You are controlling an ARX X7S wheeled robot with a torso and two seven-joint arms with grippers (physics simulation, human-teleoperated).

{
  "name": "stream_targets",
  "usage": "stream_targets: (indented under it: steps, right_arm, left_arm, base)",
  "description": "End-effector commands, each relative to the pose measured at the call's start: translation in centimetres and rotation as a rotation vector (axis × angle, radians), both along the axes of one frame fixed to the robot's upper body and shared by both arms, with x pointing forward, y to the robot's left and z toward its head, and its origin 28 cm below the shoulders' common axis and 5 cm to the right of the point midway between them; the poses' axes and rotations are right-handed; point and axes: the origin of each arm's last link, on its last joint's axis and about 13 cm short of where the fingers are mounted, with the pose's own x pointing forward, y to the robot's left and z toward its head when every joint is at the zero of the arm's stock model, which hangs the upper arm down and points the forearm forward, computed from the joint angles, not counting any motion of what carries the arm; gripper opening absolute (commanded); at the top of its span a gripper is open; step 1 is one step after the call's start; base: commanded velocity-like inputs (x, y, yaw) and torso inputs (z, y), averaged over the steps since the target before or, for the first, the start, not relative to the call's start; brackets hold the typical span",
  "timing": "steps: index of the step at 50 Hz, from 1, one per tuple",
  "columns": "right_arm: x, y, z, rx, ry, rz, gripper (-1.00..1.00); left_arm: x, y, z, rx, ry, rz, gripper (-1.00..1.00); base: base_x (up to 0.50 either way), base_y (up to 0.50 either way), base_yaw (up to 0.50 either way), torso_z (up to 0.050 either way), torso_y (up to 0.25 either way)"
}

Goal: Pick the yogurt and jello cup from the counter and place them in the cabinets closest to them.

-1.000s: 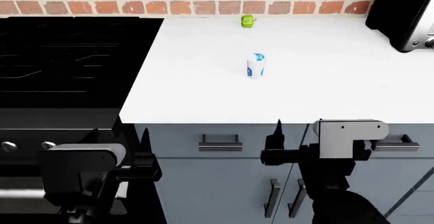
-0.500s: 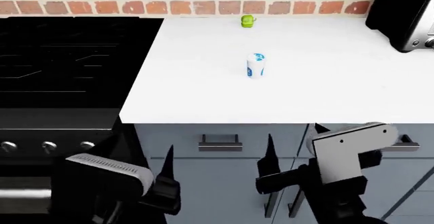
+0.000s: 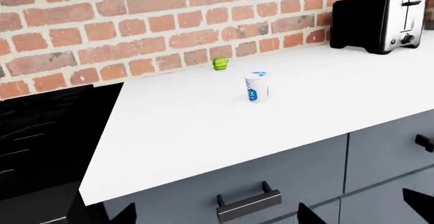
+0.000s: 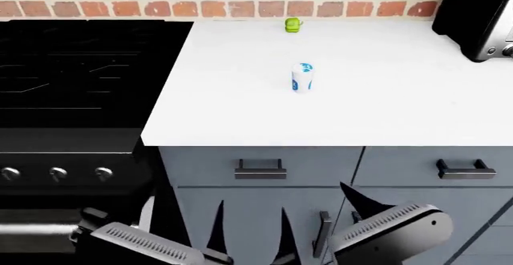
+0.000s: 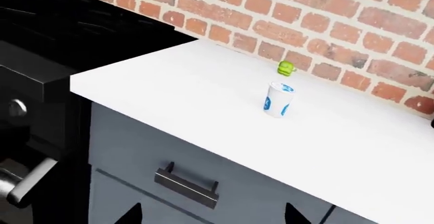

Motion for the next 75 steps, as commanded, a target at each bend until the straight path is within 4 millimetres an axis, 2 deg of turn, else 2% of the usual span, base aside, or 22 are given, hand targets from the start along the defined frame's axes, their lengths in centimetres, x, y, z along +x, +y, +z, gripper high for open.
stream_targets:
  steps: [1, 15, 21, 66, 75]
  right_arm:
    - [-2.23, -1.41, -0.7, -0.017, 0.068, -0.09, 1.0]
    - [-2.45, -1.9, -0.41, 0.047, 0.022, -0.068, 1.0]
    - [-2.51, -1.99, -0.15, 0.082, 0.026, -0.022, 1.0]
    - [-2.71, -1.67, -0.17, 0.064, 0.031, 0.009, 1.0]
    - [-2.73, -1.65, -0.49, 0.04, 0.013, 0.016, 1.0]
  left_arm:
    - [-0.9, -0.14, -0.33, 0.004, 0.022, -0.003, 1.0]
    - [-0.98, 0.18, 0.3, -0.009, -0.01, 0.041, 1.0]
    - [-1.01, 0.07, 0.26, -0.003, -0.005, 0.034, 1.0]
    - [-1.25, -0.05, 0.29, -0.008, 0.001, 0.013, 1.0]
    - [-1.23, -0.12, 0.12, -0.01, 0.004, 0.01, 1.0]
  base:
    - [0.0, 0.0, 0.0, 0.0, 0.0]
    - [0.0, 0.0, 0.0, 0.0, 0.0]
    - [0.48, 0.0, 0.0, 0.0, 0.0]
    - [0.5, 0.0, 0.0, 0.0, 0.001]
    - [0.03, 0.19, 0.0, 0.0, 0.001]
